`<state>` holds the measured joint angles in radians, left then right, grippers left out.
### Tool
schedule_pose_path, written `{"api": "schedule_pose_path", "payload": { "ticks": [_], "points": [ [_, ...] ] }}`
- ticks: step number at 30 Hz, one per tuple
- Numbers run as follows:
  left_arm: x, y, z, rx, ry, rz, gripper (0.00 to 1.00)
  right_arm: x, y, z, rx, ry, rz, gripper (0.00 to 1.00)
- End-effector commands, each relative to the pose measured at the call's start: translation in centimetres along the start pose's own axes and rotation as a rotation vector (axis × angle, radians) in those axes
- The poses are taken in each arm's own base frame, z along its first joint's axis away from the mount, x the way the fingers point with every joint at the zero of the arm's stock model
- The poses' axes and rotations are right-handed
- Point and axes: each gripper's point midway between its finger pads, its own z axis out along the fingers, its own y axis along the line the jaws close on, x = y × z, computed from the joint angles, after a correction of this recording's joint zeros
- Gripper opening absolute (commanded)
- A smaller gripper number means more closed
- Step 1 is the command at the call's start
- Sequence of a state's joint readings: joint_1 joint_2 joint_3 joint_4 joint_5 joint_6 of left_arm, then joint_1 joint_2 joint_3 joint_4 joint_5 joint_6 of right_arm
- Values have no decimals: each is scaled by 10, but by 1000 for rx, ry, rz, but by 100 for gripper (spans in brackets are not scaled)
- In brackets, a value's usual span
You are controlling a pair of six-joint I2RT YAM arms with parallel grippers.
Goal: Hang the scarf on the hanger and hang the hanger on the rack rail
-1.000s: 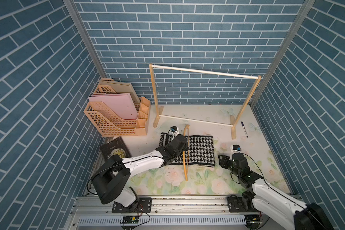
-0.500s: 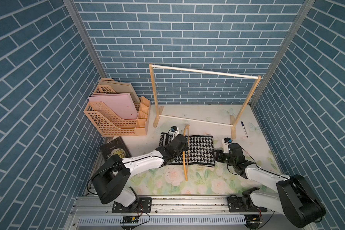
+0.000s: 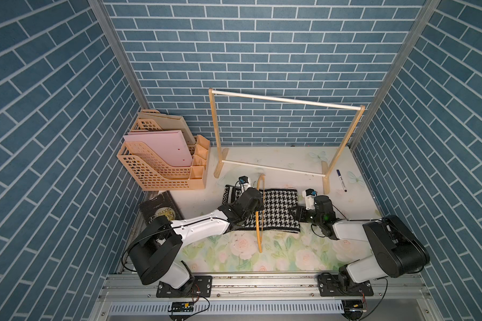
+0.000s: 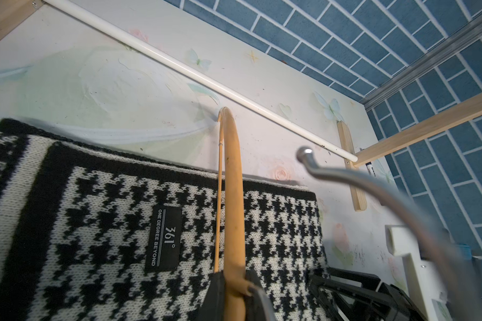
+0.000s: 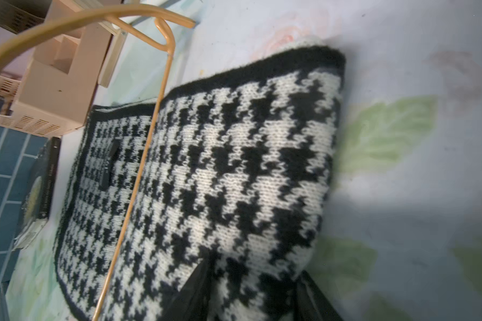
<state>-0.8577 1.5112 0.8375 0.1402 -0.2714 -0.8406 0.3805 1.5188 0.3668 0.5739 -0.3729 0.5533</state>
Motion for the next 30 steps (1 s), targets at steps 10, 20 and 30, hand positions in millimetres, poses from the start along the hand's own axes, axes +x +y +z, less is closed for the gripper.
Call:
{"api": "schedule_pose_path", "payload": {
  "ticks": [10, 20, 30],
  "points": [
    [7, 0, 3, -24, 25, 31, 0, 2, 36, -7, -197, -6, 14, 0],
    [18, 16, 6, -68, 36, 38, 0, -32, 162, -7, -540, -93, -260, 0],
    [9, 16, 1, -82, 9, 48, 0, 6, 217, 73, -820, -18, -256, 0]
  ]
}}
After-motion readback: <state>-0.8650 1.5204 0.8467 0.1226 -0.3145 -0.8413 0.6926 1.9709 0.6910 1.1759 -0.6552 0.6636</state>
